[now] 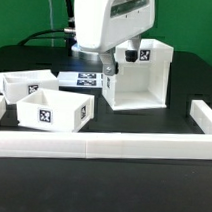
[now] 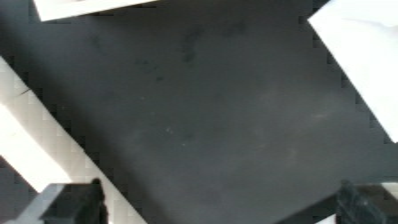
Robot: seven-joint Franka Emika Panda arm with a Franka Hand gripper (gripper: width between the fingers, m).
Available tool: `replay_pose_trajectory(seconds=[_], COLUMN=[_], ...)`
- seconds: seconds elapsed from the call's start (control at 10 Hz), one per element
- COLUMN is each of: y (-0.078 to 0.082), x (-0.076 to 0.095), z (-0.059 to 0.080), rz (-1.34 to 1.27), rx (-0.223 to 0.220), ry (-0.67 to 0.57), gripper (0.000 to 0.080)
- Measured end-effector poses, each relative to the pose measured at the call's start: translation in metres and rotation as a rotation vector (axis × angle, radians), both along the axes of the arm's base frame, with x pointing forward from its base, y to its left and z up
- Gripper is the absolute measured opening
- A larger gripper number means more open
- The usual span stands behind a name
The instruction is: Assemble drawer
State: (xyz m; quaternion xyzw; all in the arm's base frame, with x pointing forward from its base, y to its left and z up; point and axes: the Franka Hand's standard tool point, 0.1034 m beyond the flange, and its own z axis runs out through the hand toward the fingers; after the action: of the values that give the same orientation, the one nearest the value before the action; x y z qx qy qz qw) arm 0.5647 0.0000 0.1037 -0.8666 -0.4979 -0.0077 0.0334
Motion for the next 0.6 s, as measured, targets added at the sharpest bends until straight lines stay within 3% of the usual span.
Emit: replay_pose_trajectory(seconds=[0.6], y=[-0.0008], x=[-0.0012], z=[0.0006], rz=[-0.007], rx=[-0.001], ry=[0.0], gripper=[0.065])
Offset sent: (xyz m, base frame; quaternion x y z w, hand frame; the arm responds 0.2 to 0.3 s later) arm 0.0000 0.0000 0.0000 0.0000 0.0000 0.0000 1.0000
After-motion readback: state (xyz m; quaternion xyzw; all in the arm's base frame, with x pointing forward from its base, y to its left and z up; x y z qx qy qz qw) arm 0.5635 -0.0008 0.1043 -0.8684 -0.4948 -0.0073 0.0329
